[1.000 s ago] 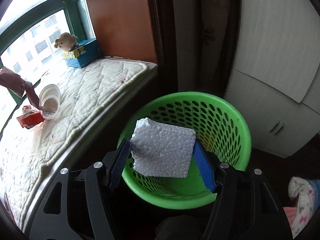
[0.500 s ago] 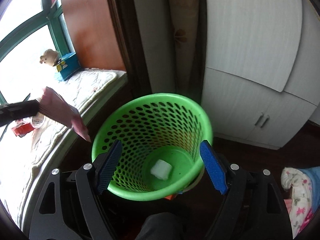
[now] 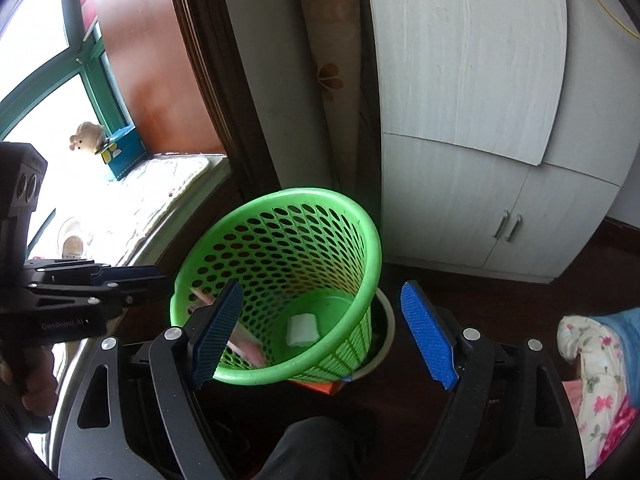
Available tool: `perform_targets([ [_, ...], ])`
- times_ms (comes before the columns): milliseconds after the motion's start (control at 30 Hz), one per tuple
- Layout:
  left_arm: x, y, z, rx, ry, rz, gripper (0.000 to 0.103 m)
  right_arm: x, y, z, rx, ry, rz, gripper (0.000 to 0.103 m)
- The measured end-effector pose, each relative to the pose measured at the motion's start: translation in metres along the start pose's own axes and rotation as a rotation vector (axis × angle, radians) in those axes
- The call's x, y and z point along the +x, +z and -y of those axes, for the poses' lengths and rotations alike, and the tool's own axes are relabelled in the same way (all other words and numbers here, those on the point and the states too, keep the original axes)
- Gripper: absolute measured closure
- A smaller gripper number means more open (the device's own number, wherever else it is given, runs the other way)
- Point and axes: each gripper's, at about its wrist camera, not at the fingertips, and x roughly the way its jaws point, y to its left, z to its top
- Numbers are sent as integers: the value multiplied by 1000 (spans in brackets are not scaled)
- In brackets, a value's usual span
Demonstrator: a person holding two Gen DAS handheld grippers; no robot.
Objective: Collect trash
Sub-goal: 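Open the right tool over the basket while the left tool drops the pink wrapper in, then reach the left tool to the orange Ovaltine packet and close on it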
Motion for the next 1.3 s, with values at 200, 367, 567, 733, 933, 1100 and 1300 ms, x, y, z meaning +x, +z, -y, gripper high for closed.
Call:
perform_targets([
  [200, -13, -10, -11, -35, 22, 21, 59, -2, 0, -8, -13, 16, 2, 22],
  [367, -47, -20, -29, -85, 89, 82, 50, -6, 5, -24, -46, 43, 15, 18],
  [567, -93, -38, -60, -151, 200, 155, 40, -6, 10, -55, -85, 104, 12, 16],
  [733, -133, -58, -94, -222, 289, 206, 39, -5, 15, -90, -139, 156, 8, 14],
  [933, -184, -86, -140, -320, 409, 277, 39, -4, 19, -131, -199, 210, 8, 13],
  [1100, -212, -105, -187, -434, 492, 305, 39, -2, 21, -162, -233, 254, 7, 13],
  [1300, -213, -125, -238, -554, 486, 278, 39, 3, 23, -196, -270, 303, -5, 13],
])
